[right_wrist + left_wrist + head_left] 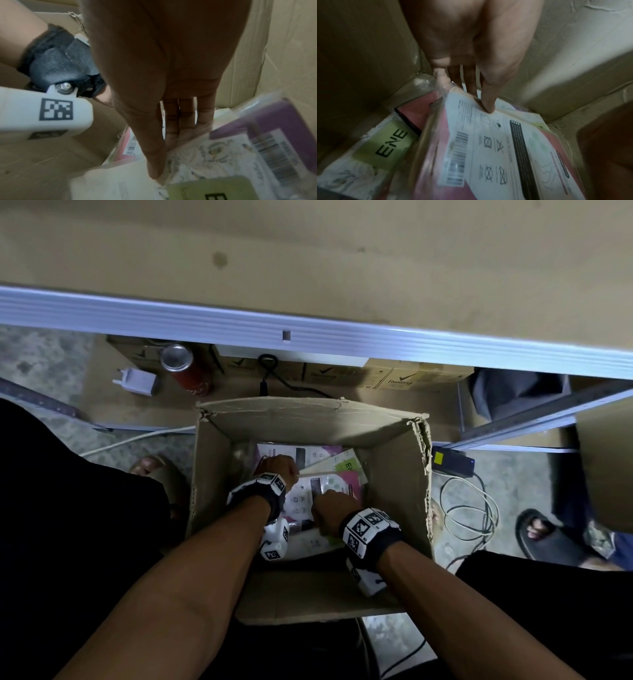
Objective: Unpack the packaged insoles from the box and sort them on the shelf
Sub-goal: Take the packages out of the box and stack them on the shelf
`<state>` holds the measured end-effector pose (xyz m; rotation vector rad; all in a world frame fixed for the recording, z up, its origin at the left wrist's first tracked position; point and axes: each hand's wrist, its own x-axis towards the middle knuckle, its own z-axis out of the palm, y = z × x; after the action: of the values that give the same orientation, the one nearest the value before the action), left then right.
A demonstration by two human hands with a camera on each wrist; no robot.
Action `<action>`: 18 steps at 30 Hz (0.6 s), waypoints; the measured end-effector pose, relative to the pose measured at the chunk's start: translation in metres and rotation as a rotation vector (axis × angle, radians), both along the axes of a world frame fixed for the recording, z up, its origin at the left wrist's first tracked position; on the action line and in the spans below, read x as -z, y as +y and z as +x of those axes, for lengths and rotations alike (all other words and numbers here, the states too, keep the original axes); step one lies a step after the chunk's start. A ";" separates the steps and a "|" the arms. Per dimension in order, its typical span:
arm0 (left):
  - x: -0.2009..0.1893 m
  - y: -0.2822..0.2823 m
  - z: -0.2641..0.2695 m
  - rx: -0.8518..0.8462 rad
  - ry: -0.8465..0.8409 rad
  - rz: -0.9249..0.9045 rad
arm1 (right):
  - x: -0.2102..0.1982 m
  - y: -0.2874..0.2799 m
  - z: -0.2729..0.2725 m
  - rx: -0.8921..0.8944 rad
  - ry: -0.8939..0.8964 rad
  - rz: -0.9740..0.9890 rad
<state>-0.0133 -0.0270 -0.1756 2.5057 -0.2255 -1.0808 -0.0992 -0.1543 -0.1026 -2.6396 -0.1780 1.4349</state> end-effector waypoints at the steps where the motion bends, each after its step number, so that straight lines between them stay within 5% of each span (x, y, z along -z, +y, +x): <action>1: -0.001 0.000 0.000 -0.004 0.022 -0.005 | -0.001 0.000 0.000 -0.005 0.003 -0.003; 9: -0.029 0.003 0.004 -0.058 0.057 -0.078 | -0.012 0.002 0.007 -0.042 0.005 0.000; 18: -0.091 0.010 0.002 -0.038 -0.181 -0.096 | -0.046 0.009 0.012 -0.002 -0.127 -0.010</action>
<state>-0.0110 -0.0170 -0.0851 2.5107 -0.2728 -0.8094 -0.0875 -0.1457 -0.0563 -2.7401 -0.1875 1.2724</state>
